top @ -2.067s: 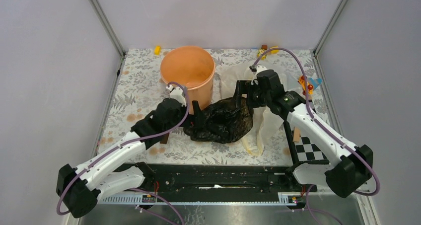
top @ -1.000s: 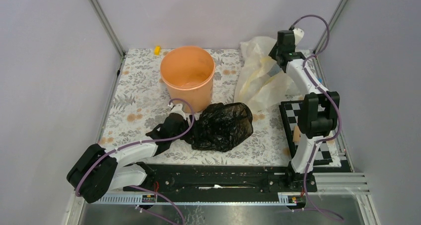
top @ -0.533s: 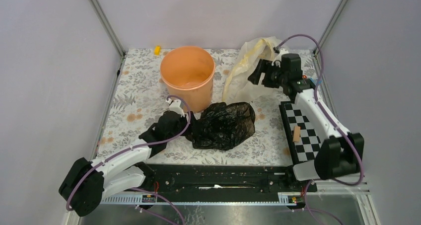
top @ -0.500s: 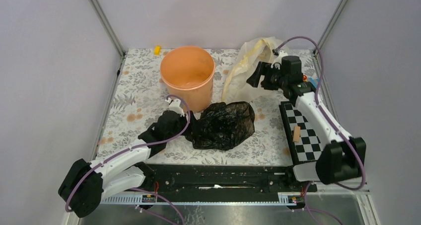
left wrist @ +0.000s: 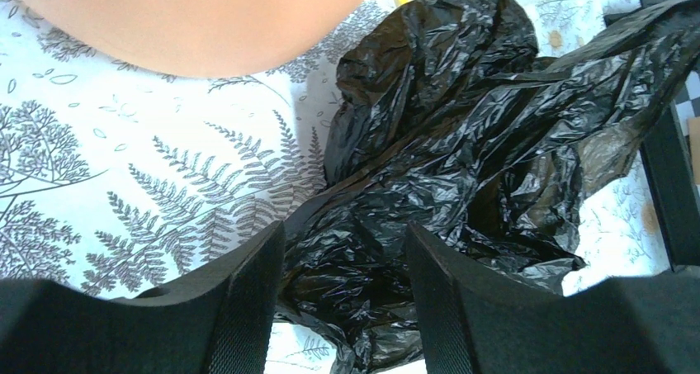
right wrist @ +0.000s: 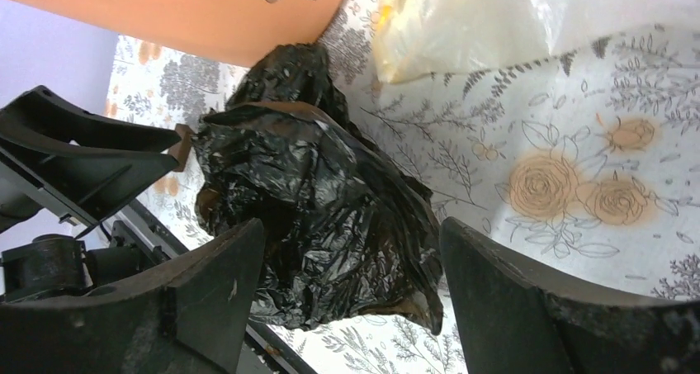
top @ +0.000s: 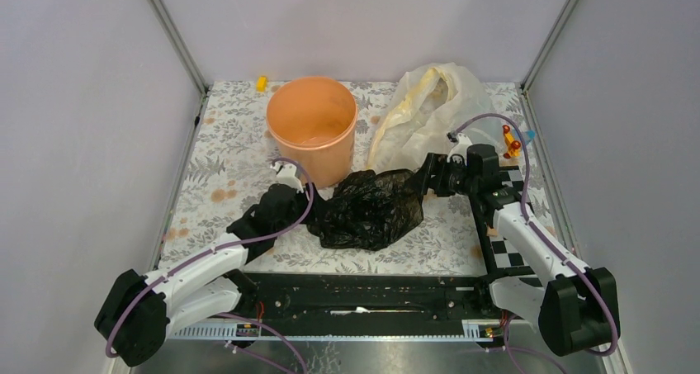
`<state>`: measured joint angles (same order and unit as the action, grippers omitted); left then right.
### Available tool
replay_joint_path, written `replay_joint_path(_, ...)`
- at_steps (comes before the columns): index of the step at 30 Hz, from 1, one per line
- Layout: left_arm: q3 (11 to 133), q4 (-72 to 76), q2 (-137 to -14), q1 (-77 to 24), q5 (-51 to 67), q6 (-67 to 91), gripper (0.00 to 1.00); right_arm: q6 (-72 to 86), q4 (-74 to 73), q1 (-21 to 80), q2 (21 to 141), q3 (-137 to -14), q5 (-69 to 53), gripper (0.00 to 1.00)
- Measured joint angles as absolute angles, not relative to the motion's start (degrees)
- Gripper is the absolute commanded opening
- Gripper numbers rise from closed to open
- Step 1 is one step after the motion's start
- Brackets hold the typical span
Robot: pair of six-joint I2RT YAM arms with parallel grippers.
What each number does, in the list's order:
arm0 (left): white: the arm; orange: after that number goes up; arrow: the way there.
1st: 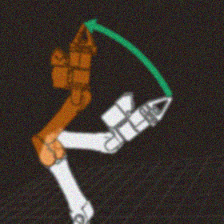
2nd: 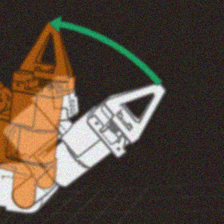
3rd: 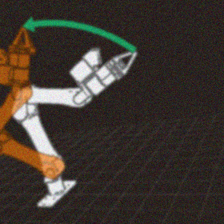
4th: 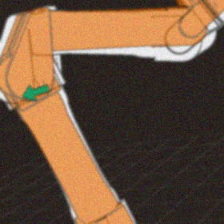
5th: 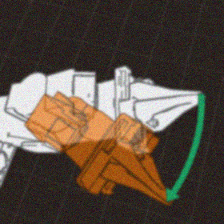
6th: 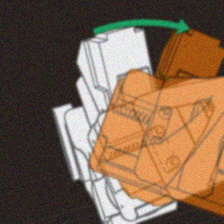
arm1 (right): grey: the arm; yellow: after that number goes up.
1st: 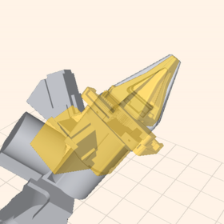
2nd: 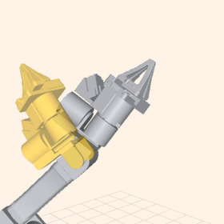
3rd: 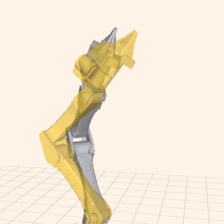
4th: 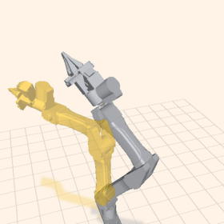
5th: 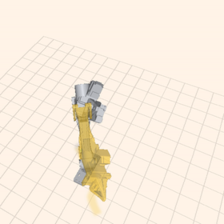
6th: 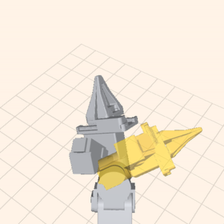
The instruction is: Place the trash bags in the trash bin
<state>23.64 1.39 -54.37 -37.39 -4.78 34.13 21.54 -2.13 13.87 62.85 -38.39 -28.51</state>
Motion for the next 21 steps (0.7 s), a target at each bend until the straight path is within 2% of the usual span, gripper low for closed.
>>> replay_joint_path(4,22.41,1.83,-54.37,-37.39,-6.39,34.44,0.56,22.44,-0.38,13.87,63.02,-35.79,-27.55,0.71)
replay_joint_path(7,21.45,2.35,-54.98,-37.39,-6.68,34.54,0.56,23.05,1.15,13.89,63.66,-34.33,-27.75,0.58)
replay_joint_path(14,21.28,4.29,-61.1,-37.32,-7.16,34.26,0.54,24.27,3.84,13.89,67.29,-33.56,-29.65,0.12)
replay_joint_path(17,21.28,5.06,-62.83,-37.26,-7.42,33.52,0.54,24.53,4.19,13.89,68.55,-33.61,-29.61,0.02)
replay_joint_path(19,21.28,6.13,-63.7,-37.21,-7.31,32.58,0.47,24.71,3.73,13.89,69.58,-34.09,-29.3,0.0)
replay_joint_path(21,21.28,7.2,-64.49,-37.17,-7.05,31.7,0.25,24.69,2.68,13.89,70.72,-35.4,-28.14,0.0)
